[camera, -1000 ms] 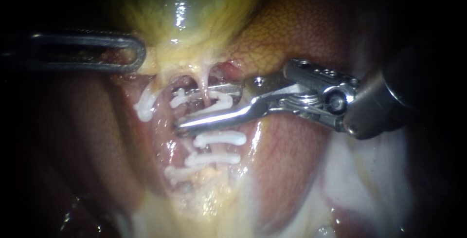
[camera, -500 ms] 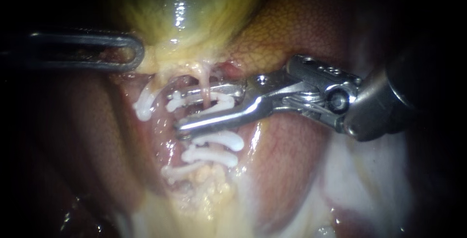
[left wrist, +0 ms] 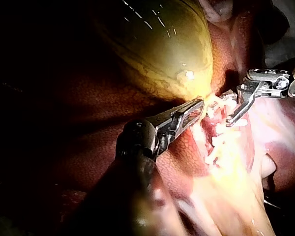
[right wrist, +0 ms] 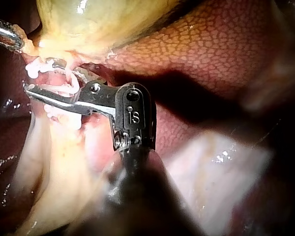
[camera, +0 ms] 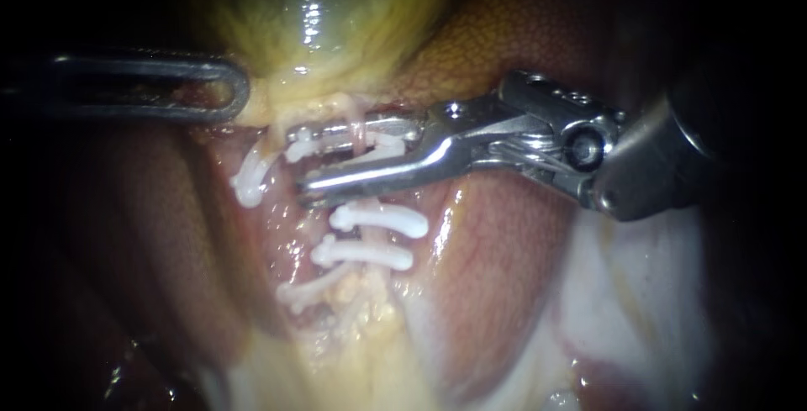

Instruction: Clipping third clip right tube

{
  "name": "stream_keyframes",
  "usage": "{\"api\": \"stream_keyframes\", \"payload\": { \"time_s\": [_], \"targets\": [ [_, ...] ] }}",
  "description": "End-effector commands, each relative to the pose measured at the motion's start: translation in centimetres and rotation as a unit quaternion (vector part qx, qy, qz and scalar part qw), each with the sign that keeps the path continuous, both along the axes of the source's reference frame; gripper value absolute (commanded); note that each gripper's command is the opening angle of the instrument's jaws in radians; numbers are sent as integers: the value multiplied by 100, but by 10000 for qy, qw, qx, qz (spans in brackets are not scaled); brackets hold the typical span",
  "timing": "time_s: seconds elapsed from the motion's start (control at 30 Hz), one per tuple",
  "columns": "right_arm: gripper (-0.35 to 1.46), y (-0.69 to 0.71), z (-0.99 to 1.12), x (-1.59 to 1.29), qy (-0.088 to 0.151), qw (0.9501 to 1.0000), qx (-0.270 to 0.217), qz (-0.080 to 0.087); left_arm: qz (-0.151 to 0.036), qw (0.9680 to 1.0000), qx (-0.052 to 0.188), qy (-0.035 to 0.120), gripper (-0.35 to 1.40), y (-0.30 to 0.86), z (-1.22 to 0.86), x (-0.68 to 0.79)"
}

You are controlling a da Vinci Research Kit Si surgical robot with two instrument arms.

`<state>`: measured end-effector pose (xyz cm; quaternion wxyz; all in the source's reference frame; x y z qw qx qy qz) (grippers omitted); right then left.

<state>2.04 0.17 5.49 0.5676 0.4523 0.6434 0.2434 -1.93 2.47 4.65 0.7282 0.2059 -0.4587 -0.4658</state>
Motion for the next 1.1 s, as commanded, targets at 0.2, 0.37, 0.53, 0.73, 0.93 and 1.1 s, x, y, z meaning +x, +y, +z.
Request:
{"api": "stream_keyframes", "payload": {
  "time_s": [0.2,0.37,0.53,0.73,0.93,1.1],
  "targets": [
    [19,1,3,-1,-4,10000,1,2,-8,10000,-4,6,-35,0,0,0],
    [-21,-3,1,-5,-39,9995,316,-77,-8,10000,-5,6,-35,0,1,0],
    [-35,-4,2,-6,-66,9993,367,-81,-9,10000,-7,7,-35,-1,1,0],
    [-35,-6,1,-6,-108,9989,449,-82,-9,10000,-8,7,-35,-1,2,0],
    [-35,-11,-4,-1,-242,9986,396,-248,-9,10000,-9,7,-35,-1,2,0],
    [-35,-11,-2,-1,-244,9986,394,-245,-8,10000,-9,6,-35,-1,2,0]
  ]
}}
